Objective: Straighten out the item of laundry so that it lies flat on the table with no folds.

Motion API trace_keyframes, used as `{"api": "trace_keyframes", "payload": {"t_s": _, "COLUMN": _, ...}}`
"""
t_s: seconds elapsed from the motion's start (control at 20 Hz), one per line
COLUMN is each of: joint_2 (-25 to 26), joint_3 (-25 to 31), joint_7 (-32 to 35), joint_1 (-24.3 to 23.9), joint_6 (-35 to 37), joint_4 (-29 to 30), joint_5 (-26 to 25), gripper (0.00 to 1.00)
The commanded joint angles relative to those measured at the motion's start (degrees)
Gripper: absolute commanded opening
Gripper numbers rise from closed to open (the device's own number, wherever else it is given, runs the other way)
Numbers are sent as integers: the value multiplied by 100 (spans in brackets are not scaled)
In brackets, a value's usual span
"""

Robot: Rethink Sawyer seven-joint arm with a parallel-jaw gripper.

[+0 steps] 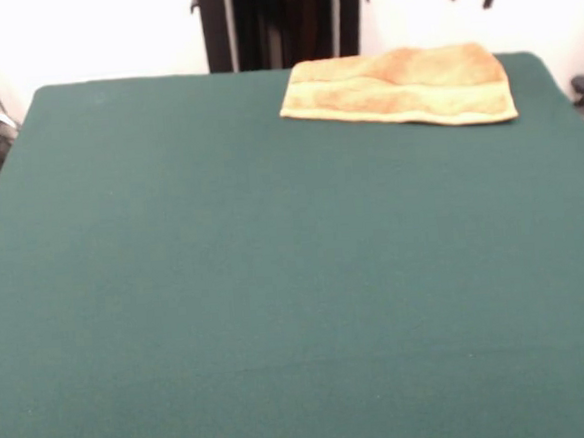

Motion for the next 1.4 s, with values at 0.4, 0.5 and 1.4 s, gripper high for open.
{"api": "trace_keyframes", "payload": {"t_s": 0.4, "joint_2": 501, "joint_3": -351, "joint_7": -247, "joint_1": 55, "joint_6": 368, "joint_4": -2112, "joint_5": -705, "gripper": 100}}
{"api": "trace_keyframes", "payload": {"t_s": 0.5, "joint_2": 684, "joint_3": -286, "joint_7": -251, "joint_1": -15, "joint_6": 184, "joint_4": -2238, "joint_5": -824, "gripper": 100}}
{"api": "trace_keyframes", "payload": {"t_s": 1.4, "joint_2": 474, "joint_3": 129, "joint_7": -588, "joint_1": -631, "joint_6": 937, "joint_4": -2789, "joint_5": -1873, "gripper": 100}}
